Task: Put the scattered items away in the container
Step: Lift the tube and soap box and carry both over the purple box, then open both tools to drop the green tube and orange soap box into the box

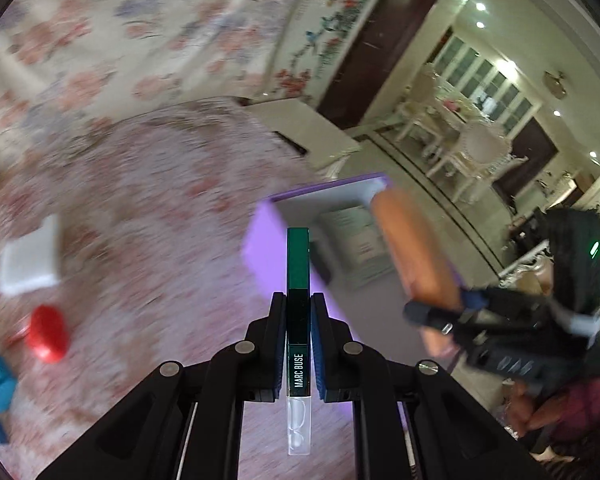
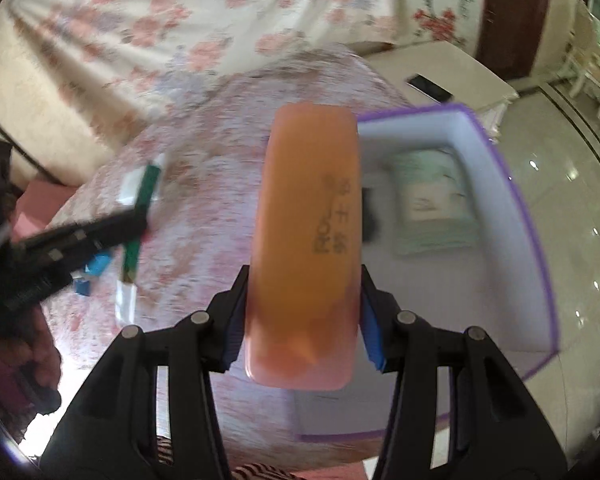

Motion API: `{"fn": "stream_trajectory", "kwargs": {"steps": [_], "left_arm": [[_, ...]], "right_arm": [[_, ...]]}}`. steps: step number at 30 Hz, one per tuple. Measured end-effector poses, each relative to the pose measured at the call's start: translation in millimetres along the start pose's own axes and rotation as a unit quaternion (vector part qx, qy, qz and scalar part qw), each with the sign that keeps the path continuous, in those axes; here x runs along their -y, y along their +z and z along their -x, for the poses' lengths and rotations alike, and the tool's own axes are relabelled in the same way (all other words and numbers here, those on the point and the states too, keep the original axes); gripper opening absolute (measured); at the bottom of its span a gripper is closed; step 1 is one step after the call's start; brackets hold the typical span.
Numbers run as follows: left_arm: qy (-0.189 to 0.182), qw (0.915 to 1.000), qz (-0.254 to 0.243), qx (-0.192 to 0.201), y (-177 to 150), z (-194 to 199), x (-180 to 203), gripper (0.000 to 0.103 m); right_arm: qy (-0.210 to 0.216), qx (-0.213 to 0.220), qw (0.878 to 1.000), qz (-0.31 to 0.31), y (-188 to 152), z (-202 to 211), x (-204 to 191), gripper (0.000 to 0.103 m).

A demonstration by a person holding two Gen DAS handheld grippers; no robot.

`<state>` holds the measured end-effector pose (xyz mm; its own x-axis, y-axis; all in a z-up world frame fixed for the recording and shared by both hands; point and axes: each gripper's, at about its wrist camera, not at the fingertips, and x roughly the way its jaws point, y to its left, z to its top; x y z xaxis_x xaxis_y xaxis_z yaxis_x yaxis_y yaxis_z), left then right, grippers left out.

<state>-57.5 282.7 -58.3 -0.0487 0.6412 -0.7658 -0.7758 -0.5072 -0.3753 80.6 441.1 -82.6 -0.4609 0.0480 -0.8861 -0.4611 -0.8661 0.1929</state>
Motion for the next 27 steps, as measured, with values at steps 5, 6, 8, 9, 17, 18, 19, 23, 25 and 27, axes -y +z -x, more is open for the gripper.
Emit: {"fn": "stream_trajectory", "kwargs": {"steps": [5, 6, 8, 9, 17, 18, 19, 23, 25, 27], "left_arm": [[-0.010, 0.9996, 0.014, -0.024, 29.9, -49.2, 34.6, 0.012], [-0.010, 0.9993, 0.021, -0.029, 34.3, -58.3, 38.4, 0.012], [0.004, 0.9987, 0.033, -0.039, 43.7, -79.7, 45.4, 0.012], [0.016, 0.9981, 0.040, -0.044, 46.9, -88.6, 46.8, 0.012], [0.127, 0.9861, 0.073, -0.079, 57.1, -145.2, 47.9, 0.012], [0.142, 0.9836, 0.074, -0.082, 57.4, -149.4, 47.4, 0.012], [0.153, 0.9816, 0.076, -0.086, 58.1, -153.6, 46.1, 0.012], [0.192, 0.9732, 0.082, -0.096, 58.6, -167.8, 40.3, 0.012], [0.204, 0.9695, 0.088, -0.102, 58.1, -173.7, 35.8, 0.012], [0.211, 0.9687, 0.085, -0.100, 59.4, -176.2, 36.0, 0.012]], "right_arm": [[-0.013, -0.021, 1.000, -0.011, 4.3, -11.0, 52.6, 0.052], [-0.014, -0.028, 0.999, -0.011, 5.2, -15.9, 61.4, 0.052], [-0.009, -0.047, 0.999, -0.013, 12.0, -30.0, 75.9, 0.052], [-0.006, -0.052, 0.999, -0.009, 15.6, -34.7, 78.6, 0.052], [0.021, -0.092, 0.995, 0.036, 45.3, -73.8, 82.8, 0.052], [0.025, -0.097, 0.994, 0.041, 47.3, -79.7, 80.6, 0.052], [0.029, -0.103, 0.993, 0.046, 49.3, -85.5, 78.4, 0.052], [0.037, -0.113, 0.991, 0.057, 55.9, -100.8, 72.2, 0.052], [0.039, -0.118, 0.990, 0.060, 58.2, -109.2, 70.7, 0.052], [0.039, -0.125, 0.990, 0.060, 59.4, -118.4, 70.9, 0.052]]}}
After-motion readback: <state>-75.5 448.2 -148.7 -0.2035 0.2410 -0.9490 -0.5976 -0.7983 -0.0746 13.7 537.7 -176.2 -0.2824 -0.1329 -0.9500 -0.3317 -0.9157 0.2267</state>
